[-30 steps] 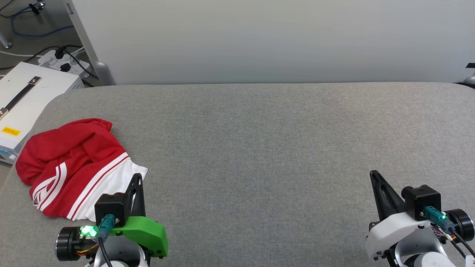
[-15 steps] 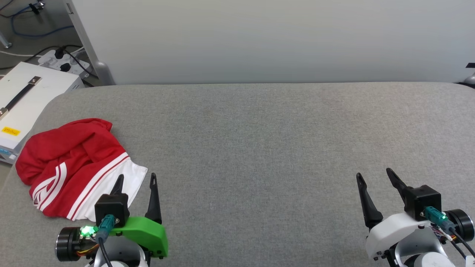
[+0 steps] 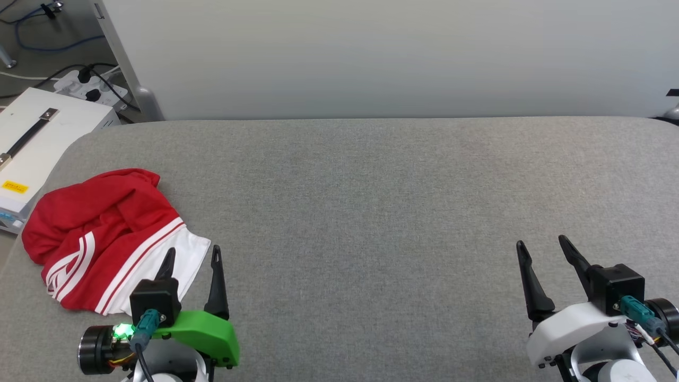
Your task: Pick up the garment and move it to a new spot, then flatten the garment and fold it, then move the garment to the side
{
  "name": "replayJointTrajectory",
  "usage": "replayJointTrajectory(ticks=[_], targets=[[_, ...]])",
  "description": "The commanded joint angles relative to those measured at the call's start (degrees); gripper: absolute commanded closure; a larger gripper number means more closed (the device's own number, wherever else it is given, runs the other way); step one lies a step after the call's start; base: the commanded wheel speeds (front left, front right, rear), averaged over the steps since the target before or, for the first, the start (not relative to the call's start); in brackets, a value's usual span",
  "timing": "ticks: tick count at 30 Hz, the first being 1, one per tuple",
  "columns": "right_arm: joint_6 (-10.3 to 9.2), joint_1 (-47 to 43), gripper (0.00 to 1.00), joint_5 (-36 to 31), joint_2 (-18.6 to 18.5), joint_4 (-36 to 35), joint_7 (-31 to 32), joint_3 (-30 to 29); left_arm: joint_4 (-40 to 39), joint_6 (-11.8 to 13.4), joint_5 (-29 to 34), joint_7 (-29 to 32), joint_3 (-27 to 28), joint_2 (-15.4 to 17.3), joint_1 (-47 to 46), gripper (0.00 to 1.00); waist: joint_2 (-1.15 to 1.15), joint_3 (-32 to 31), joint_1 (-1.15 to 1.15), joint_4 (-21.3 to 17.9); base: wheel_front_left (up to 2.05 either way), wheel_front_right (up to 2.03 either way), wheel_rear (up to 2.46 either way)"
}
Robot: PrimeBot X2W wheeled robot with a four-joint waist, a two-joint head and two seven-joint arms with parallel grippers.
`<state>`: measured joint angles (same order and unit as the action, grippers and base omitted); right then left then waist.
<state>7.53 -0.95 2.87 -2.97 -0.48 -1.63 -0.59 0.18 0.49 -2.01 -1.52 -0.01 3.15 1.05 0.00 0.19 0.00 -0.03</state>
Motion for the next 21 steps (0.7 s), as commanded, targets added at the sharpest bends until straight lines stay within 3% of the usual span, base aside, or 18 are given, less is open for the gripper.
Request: replayJointTrajectory(ticks=[1, 21], targets=[[-0.01, 0.12, 0.0, 0.89, 0.01, -0.64, -0.67, -0.26, 0.05, 0.33, -0.49, -0.6, 0.16, -0.04, -0.38, 0.0, 0.0, 0.02, 0.0, -0.01, 0.0, 0.0, 0.0], [-0.01, -0.44, 0.0, 3.65, 0.03, -1.26, -3.0, -0.79, 0.89, 1.0, -1.68, -2.96, 0.49, -0.08, -0.56, 0.0, 0.0, 0.44, 0.0, -0.12, 0.0, 0.0, 0.0]])
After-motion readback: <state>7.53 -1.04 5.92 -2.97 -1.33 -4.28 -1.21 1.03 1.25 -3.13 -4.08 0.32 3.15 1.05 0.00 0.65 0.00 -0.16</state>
